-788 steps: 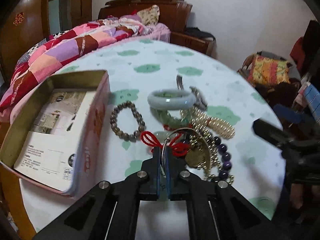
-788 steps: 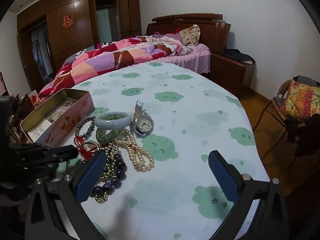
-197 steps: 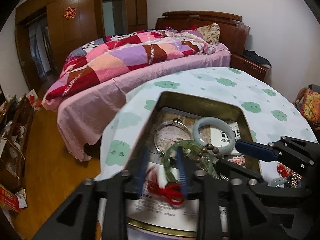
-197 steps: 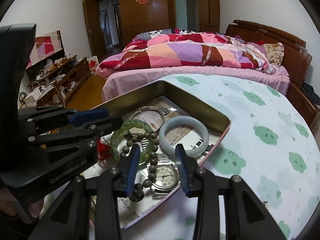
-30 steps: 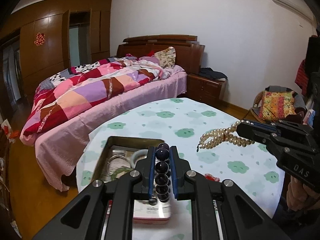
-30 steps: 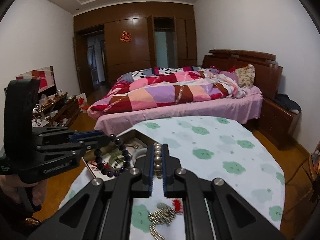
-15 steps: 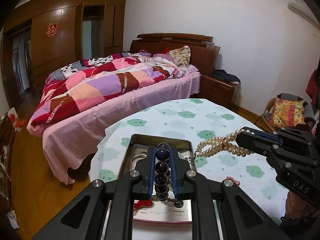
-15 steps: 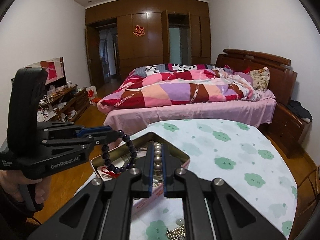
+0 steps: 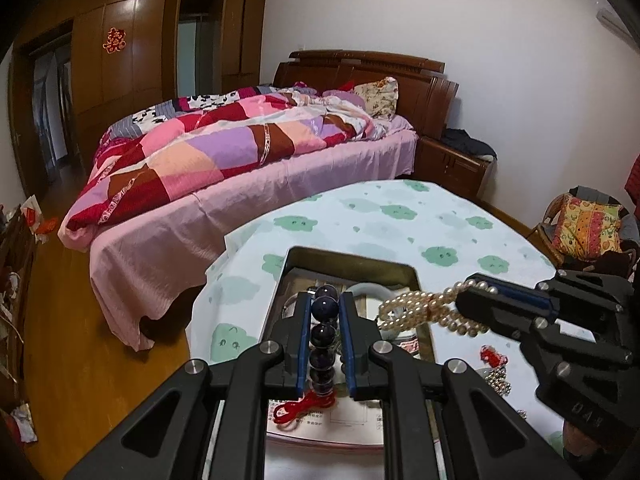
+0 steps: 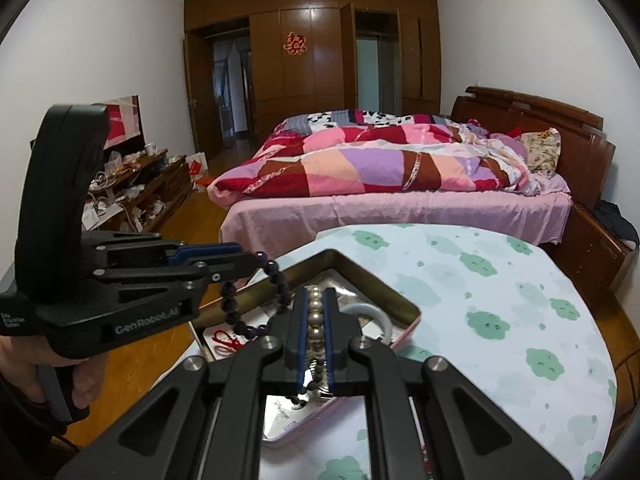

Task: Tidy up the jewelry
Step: 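Carry the purple bracelet and pearl strand over the tin with both grippers, then open both grippers to drop the purple bracelet and pearls into the tin, then grasp the red-knotted jade pendant with the right gripper while the left gripper approaches the gold bells, then grasp the gold bell bracelet with the left gripper while the right gripper lifts the pendant, then carry the gold bell bracelet and jade pendant over the tin with both grippers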

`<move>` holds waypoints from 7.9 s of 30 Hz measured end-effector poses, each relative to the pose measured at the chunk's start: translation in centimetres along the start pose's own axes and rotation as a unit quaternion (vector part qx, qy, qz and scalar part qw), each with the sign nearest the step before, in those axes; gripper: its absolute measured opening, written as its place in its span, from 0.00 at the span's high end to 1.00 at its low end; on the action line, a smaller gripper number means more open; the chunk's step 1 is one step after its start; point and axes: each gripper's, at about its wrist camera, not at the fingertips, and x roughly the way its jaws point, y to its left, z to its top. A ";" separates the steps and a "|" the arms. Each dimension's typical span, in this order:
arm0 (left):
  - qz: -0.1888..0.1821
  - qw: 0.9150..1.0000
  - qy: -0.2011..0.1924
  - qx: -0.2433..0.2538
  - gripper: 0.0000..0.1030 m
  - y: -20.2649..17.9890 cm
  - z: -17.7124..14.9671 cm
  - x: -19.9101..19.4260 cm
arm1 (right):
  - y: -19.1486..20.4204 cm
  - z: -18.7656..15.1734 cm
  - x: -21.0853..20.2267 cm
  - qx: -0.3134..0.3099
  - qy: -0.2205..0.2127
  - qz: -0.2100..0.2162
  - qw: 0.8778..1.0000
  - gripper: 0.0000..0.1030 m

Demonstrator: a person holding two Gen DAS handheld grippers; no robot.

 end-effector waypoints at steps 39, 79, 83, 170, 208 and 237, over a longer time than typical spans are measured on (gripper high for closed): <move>0.044 0.998 0.038 0.014 0.42 0.6 -0.6 1.4 | 0.8 -4.0 3.3 0.011 0.082 0.029 0.996 0.62; 0.056 0.997 0.046 0.024 0.28 -1.5 -1.5 1.5 | -3.9 -5.0 0.3 0.058 0.064 -0.028 0.996 0.43; 0.061 0.996 0.044 0.041 0.28 -3.0 -1.9 1.4 | -5.9 -5.9 -1.4 0.077 0.062 -0.052 0.994 0.42; -0.123 0.985 0.029 0.117 0.87 -14.8 -5.1 0.8 | -15.4 -11.1 -6.3 0.183 0.047 -0.100 0.977 0.88; 0.032 0.997 -0.014 0.063 0.87 0.3 5.2 4.1 | -5.3 4.4 3.1 0.002 0.010 0.007 1.000 0.88; 0.030 0.996 0.056 0.070 0.87 0.0 3.2 10.0 | -7.0 0.5 8.5 0.053 0.078 -0.008 0.996 0.88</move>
